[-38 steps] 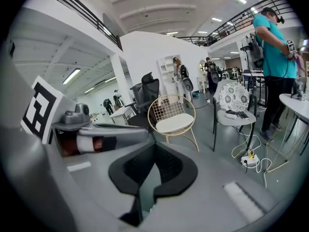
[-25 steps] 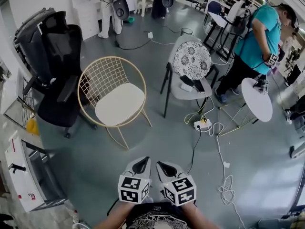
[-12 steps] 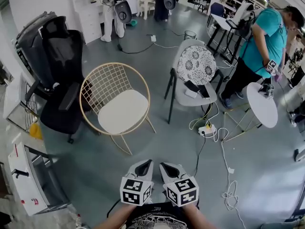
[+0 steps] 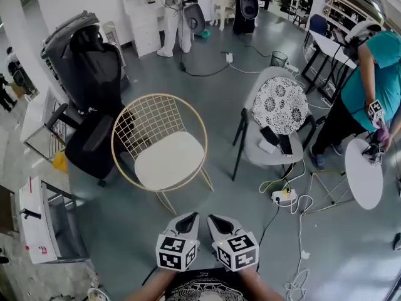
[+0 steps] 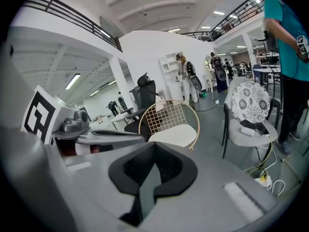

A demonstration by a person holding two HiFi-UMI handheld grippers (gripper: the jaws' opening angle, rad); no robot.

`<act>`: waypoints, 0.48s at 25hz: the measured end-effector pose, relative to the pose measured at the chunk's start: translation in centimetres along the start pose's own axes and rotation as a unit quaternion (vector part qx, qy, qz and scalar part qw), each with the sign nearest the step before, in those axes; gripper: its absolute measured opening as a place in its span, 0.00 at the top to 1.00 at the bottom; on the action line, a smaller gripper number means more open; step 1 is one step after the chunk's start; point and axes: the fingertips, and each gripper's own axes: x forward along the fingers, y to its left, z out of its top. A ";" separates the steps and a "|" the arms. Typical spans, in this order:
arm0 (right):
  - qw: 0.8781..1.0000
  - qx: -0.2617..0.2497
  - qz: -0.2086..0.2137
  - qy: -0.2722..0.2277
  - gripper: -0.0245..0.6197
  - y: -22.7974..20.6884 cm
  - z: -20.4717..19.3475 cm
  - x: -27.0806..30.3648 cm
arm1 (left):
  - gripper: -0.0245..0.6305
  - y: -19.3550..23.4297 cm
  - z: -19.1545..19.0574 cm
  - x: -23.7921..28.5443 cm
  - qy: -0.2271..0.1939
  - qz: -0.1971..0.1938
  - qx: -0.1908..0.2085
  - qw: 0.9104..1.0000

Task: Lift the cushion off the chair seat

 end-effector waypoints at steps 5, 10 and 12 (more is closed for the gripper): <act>0.999 -0.007 0.048 0.004 0.96 -7.5 3.1 0.2 | 0.98 -2.6 3.1 6.4 -0.002 0.044 -0.010 0.999; 0.997 -0.010 0.080 0.011 0.96 -11.7 4.8 -0.2 | 0.98 -4.2 5.2 9.4 0.000 0.078 -0.020 0.997; 0.996 -0.006 0.088 0.014 0.96 -12.7 5.4 0.0 | 0.98 -4.4 5.8 10.0 0.005 0.086 -0.017 0.996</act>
